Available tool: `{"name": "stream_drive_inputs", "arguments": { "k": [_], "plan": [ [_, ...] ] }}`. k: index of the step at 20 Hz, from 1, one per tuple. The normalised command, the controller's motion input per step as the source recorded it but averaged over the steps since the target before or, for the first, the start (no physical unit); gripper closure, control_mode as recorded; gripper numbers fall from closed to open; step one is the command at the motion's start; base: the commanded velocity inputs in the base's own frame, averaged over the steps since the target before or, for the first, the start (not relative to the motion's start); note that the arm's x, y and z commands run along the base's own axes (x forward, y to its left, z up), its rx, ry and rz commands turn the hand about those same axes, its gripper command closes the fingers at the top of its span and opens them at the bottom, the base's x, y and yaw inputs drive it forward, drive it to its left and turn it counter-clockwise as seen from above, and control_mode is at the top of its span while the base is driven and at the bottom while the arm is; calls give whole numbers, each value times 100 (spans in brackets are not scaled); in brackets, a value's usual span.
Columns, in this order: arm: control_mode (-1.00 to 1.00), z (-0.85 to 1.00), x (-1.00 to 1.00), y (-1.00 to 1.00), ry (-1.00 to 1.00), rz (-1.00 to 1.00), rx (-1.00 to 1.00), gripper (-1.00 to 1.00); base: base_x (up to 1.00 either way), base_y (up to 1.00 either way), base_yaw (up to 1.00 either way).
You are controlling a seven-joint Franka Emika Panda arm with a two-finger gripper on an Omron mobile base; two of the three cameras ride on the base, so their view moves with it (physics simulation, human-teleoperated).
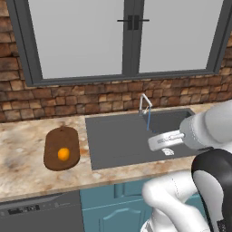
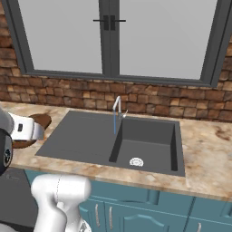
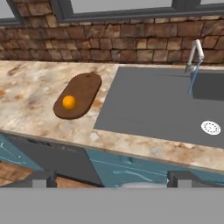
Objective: Pick the orange from the sink and place it on the cutting board to airdry. Then turn off the sink faucet.
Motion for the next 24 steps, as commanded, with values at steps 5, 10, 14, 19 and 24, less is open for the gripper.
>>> {"name": "stream_drive_inputs", "arguments": {
  "k": [5,10,14,19,24],
  "plan": [
    [-100,0,-28,-57,-2,1,0,-100,0,0,0],
    [-100,0,-5,-44,0,3,-2,-100,0,0,0],
    [-100,-1,-3,-35,-3,1,-2,-100,0,0,0],
    [-100,0,0,-43,-7,0,-5,-100,0,0,0],
    [-100,0,0,-34,-5,0,-3,-100,0,0,0]
  ]
}}
